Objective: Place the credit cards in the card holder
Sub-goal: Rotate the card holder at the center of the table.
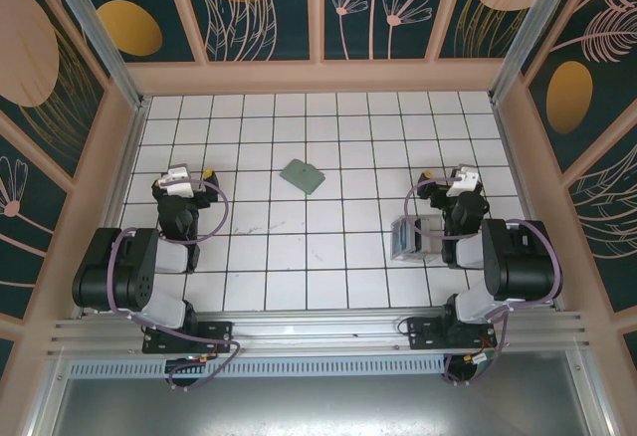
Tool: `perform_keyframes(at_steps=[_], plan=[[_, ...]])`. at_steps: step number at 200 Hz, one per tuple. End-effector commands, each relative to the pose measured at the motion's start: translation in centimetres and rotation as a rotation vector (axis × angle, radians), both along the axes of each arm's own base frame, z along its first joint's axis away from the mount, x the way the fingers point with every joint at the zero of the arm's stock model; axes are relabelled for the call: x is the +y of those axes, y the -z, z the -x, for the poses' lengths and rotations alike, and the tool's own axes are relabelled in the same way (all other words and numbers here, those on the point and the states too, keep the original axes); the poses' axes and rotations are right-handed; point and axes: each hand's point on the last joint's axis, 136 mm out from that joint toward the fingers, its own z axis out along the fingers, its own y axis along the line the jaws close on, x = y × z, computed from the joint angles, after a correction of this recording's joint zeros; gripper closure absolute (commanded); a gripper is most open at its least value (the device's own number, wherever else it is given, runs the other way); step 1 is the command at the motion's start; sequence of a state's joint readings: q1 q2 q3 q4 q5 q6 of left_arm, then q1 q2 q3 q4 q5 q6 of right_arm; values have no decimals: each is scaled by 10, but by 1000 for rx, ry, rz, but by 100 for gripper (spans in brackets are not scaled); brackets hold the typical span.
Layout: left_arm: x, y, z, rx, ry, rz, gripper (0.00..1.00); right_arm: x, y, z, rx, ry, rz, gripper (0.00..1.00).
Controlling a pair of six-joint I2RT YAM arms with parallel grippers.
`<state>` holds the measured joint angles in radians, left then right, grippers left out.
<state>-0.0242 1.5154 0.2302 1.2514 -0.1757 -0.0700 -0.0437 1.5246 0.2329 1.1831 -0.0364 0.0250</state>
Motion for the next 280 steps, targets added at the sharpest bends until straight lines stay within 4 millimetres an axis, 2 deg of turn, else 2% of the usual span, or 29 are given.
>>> perform_keyframes(at_steps=[1, 13, 32, 50, 62, 74, 90, 104, 117, 130, 145, 163, 187, 205, 233, 239, 256, 280], plan=[[11, -23, -3, -17, -57, 22, 1, -4, -27, -10, -25, -9, -16, 1], [17, -38, -5, 13, -97, 47, 1, -8, -45, -9, -37, 19, -21, 1], [20, -88, -3, -38, -127, 142, 1, -13, -77, -9, -52, 60, -76, 1], [32, -122, 3, -88, -227, 378, 1, -2, -103, -21, -37, -2, -131, 1], [39, -114, 10, -37, -329, 580, 1, 19, -111, -30, -1, -102, -161, 2], [24, -114, 7, 48, -260, 585, 1, 50, -114, -38, 37, -216, -133, 4], [-5, -112, 2, 144, -102, 586, 1, 110, -102, -45, 124, -388, 5, 4], [-29, -102, -1, 225, 14, 626, 1, 166, -81, -43, 237, -543, 124, 4], [-45, -88, 1, 316, 77, 665, 1, 209, -59, -37, 325, -661, 180, 4], [-58, -73, 7, 394, 130, 686, 1, 241, -38, -32, 368, -737, 219, 3], [-63, -52, 15, 449, 143, 712, 1, 268, -19, -34, 409, -777, 253, 1], [-66, -31, 23, 495, 128, 756, 1, 287, 3, -39, 473, -778, 294, 1], [-78, -12, 29, 542, 174, 811, 1, 303, 30, -50, 566, -816, 284, 1], [-87, -3, 30, 585, 209, 843, 1, 314, 45, -60, 654, -827, 259, 1], [-100, 5, 29, 623, 267, 887, 1, 334, 55, -72, 675, -880, 218, 1], [-101, 7, 29, 628, 269, 903, 1, 346, 56, -68, 689, -910, 208, 2], [-109, 7, 28, 635, 300, 950, 6, 363, 63, -56, 754, -990, 144, 10], [-118, 11, 30, 650, 337, 974, 11, 375, 70, -34, 840, -1062, 40, 27]])
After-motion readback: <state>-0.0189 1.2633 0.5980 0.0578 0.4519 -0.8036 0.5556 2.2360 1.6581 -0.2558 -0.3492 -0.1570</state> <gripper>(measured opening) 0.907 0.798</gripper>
